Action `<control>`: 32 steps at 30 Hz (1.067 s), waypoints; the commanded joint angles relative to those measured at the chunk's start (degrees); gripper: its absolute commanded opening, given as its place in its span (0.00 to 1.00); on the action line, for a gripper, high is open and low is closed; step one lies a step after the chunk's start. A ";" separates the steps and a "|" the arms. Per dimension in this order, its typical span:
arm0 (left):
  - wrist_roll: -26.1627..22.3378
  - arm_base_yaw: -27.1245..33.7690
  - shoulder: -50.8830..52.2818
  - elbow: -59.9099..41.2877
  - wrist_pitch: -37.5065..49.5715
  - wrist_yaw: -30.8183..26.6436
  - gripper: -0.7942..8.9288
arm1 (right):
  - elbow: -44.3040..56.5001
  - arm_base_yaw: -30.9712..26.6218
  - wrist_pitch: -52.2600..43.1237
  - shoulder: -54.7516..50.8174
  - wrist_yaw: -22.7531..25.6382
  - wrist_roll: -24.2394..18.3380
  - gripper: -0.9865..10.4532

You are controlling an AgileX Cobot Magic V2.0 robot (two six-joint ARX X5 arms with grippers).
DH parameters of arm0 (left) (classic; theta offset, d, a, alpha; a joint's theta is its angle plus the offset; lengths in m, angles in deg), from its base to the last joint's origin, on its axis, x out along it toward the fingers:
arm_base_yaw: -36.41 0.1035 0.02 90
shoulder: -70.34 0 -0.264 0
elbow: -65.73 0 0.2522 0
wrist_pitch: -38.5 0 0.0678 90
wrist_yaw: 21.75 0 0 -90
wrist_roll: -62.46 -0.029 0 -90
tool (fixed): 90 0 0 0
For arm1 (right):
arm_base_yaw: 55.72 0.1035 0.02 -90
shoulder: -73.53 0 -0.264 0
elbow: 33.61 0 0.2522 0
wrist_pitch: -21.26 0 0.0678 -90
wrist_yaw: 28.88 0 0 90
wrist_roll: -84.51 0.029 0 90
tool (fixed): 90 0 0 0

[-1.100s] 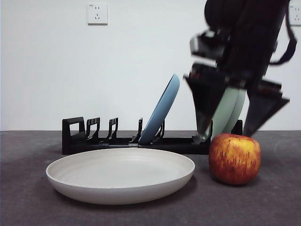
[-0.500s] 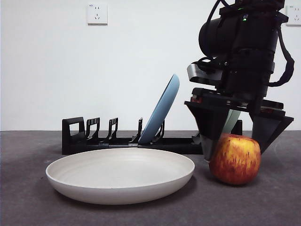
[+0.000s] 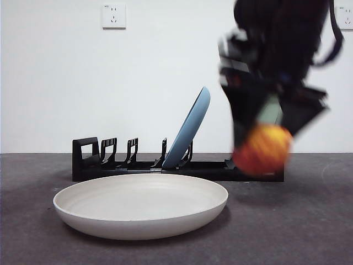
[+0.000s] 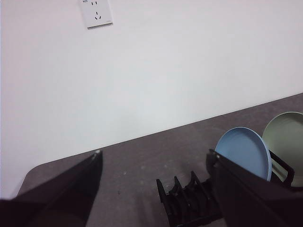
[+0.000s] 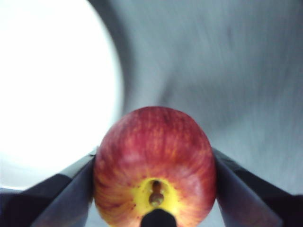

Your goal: Take the yellow plate from the plate rack,put the plate on the table,take the apple from the table,put the apple in the plate

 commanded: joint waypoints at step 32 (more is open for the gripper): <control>0.72 0.11 0.17 -0.15 -3.06 -0.26 0.46 | -12.66 17.53 -4.98 20.20 0.28 0.33 0.60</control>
